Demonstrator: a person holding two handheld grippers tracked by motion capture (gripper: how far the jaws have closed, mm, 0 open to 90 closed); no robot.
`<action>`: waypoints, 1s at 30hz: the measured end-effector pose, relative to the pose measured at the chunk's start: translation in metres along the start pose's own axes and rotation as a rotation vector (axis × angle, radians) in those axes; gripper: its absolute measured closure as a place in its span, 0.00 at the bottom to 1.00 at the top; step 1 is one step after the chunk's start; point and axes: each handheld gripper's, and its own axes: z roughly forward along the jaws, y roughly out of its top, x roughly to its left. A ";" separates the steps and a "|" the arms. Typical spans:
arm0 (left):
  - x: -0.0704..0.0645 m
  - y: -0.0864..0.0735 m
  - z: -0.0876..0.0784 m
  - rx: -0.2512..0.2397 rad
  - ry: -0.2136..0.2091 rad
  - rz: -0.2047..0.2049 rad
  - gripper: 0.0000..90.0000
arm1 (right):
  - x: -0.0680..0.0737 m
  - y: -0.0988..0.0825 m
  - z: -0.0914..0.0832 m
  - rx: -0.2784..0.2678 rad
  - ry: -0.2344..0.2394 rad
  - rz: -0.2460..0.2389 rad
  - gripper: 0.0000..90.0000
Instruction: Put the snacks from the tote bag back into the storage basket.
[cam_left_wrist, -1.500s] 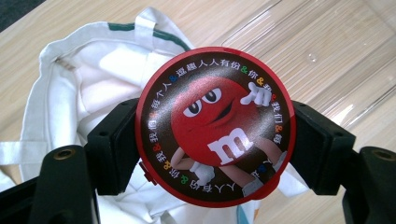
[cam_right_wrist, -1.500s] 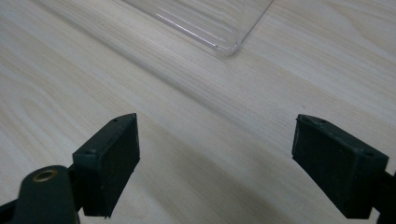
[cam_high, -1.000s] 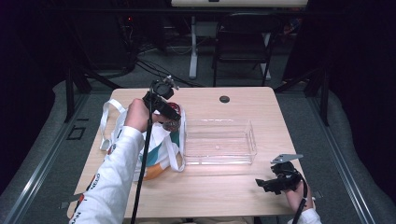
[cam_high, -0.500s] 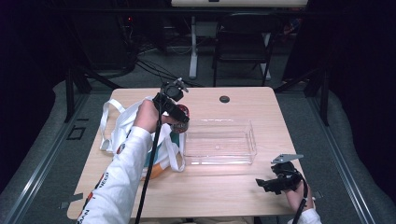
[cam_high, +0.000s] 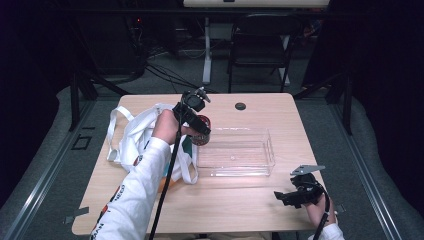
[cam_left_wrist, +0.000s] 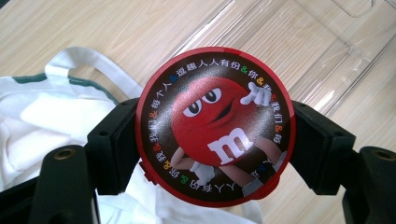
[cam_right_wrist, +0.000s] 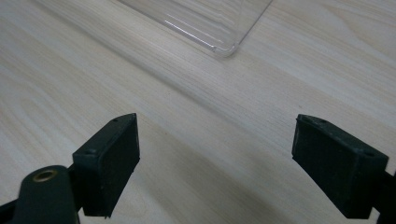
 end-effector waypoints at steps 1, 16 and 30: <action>-0.001 0.001 0.001 0.000 -0.003 -0.004 0.29 | 0.000 0.000 0.000 -0.007 0.001 0.005 0.16; -0.014 0.002 0.017 0.001 -0.044 0.010 0.29 | 0.000 0.000 0.000 -0.007 0.003 0.005 0.16; -0.020 -0.006 0.036 0.020 -0.078 0.011 0.29 | 0.001 0.000 0.000 -0.007 0.000 -0.001 0.16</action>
